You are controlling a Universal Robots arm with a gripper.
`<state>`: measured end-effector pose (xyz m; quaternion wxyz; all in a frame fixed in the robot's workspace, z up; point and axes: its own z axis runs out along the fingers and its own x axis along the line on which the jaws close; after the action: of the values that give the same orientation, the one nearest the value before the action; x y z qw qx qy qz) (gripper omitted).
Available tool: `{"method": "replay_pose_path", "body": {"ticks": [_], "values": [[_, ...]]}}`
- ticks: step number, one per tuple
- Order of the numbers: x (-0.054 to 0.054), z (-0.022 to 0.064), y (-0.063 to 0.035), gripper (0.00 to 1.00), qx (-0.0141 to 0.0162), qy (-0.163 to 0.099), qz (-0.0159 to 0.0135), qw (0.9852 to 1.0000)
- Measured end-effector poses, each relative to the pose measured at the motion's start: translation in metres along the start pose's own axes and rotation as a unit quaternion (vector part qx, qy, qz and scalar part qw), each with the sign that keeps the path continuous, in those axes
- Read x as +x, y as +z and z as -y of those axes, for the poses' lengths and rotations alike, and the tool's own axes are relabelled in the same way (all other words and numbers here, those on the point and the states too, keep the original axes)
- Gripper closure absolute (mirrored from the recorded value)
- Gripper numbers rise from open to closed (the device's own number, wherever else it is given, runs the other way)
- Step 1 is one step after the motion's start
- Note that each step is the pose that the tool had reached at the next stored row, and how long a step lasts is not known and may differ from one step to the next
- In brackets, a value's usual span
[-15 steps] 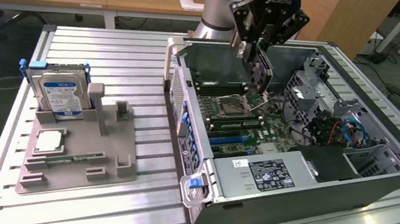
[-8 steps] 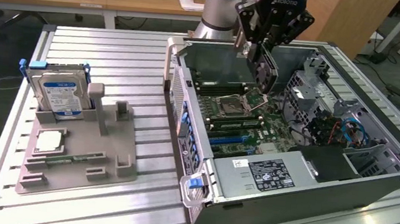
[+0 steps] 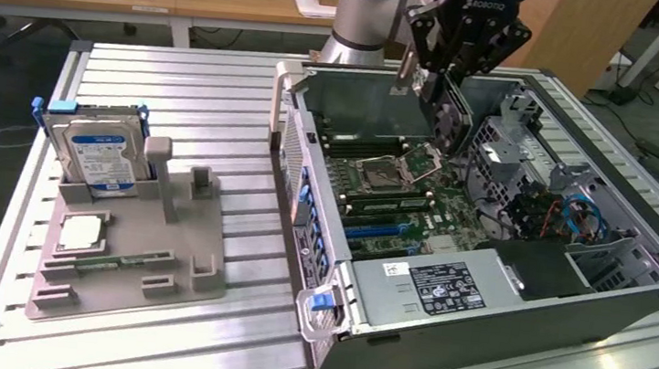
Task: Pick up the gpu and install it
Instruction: 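Pick up the gpu and move the gpu toward the slot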
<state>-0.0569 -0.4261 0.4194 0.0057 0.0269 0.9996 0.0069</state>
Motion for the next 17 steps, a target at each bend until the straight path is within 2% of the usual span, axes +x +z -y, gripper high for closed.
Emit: {"method": "replay_pose_path", "body": {"ticks": [7, 17], "values": [[-0.013, -0.0007, 0.0002, 0.73, 0.0, 0.0, 0.0, 1.0], [-0.027, -0.0014, 0.0005, 0.73, 0.0, 0.0, 0.0, 1.0]]}}
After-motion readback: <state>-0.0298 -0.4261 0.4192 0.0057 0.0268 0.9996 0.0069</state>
